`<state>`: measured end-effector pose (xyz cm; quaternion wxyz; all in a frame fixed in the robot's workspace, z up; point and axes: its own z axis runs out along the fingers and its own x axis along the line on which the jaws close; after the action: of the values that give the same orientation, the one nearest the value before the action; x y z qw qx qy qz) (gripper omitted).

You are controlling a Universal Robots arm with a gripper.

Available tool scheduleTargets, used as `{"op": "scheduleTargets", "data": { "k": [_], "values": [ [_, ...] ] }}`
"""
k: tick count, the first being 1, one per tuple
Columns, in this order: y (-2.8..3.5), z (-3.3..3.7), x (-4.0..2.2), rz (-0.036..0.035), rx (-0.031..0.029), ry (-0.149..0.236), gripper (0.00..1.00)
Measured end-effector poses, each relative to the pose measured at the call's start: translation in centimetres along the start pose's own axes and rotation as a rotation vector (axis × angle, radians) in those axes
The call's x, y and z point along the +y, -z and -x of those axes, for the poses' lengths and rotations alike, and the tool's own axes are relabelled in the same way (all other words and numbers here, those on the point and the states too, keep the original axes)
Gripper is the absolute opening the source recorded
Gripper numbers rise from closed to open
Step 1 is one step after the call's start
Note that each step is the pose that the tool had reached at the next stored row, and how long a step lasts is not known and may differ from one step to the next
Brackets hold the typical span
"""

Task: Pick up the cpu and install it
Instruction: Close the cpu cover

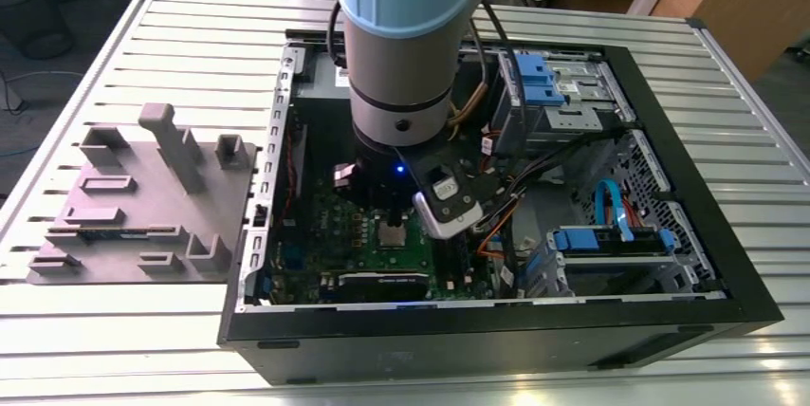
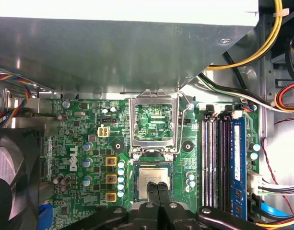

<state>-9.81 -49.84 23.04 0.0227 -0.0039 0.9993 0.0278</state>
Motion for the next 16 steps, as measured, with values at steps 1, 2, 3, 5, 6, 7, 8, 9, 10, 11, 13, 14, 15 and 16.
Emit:
{"op": "scheduleTargets", "data": {
  "k": [1,2,3,5,6,7,8,9,10,11,13,14,15,16],
  "values": [
    [0.28,0.01,0.01,0.0,0.0,0.0,0.11],
    [0.49,0.02,0.03,0.0,0.0,0.0,0.11],
    [0.49,0.02,0.03,-0.0001,0.0,0.0,0.11],
    [0.49,0.02,0.03,-0.0001,0.0001,0.0,0.11],
    [0.49,0.02,0.03,0.0,0.0,0.0,0.11],
    [0.49,0.02,0.03,-0.0001,0.0,0.0,0.11],
    [0.49,0.03,0.03,0.0,0.0,0.0,0.11],
    [0.5,0.05,0.02,-0.0002,0.0001,0.0,0.11],
    [0.5,0.1,0.02,-0.0002,0.0002,0.0,0.11],
    [0.49,0.15,0.02,-0.0001,0.0001,0.0,0.11],
    [0.47,0.32,0.02,-0.0001,0.0,0.0,0.11],
    [0.46,0.42,0.02,0.0,0.0,0.0,0.11],
    [0.43,0.53,0.02,0.0,0.0,0.0,0.11],
    [0.41,0.64,0.02,0.0,0.0,0.0,0.11]
  ]
}}
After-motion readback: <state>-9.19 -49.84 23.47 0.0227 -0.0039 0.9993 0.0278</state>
